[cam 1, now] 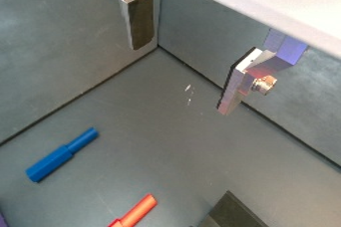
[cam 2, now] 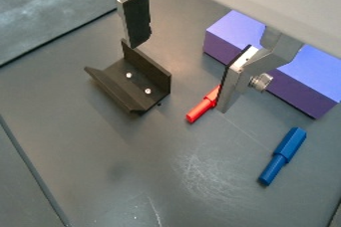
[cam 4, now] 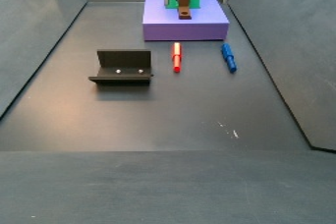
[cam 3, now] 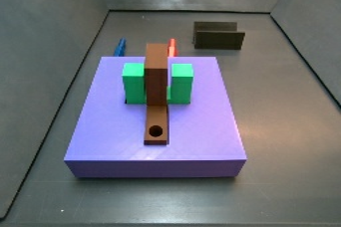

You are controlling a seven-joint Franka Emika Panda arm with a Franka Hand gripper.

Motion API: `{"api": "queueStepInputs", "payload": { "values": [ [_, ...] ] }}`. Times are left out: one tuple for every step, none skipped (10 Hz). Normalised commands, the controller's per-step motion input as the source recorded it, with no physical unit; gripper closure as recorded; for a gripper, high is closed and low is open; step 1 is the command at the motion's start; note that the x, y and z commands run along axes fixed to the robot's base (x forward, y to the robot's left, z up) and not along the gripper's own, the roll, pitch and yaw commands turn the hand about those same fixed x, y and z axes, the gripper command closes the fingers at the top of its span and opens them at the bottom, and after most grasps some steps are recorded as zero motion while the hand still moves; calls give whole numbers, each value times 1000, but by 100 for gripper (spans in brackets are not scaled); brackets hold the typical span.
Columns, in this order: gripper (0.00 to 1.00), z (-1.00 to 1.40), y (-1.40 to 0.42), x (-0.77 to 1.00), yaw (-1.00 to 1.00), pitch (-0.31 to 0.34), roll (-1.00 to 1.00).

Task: Pick up the blue object. Move up. Place the blue object on the fixture. Regrasp the blue object. Move to above the board. Insert the blue object.
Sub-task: Pick up the blue object.

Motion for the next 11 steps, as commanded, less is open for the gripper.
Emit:
{"api": "queueStepInputs", "payload": {
  "values": [
    [0,0,-29,0,0,0,0],
    [0,-23,0,0,0,-6,0],
    [0,0,0,0,0,-6,0],
    [0,-29,0,-14,0,-17,0],
    [0,-20,0,0,0,0,0],
    [0,-49,0,0,0,-13,0],
    [0,-131,-54,-74,0,-31,-13],
    [0,-134,-129,-103,0,-39,0],
    [0,-69,-74,-29,0,-19,0],
    [0,-54,-49,-23,0,-16,0],
    [0,-77,-54,-46,0,-26,-13]
  ]
}}
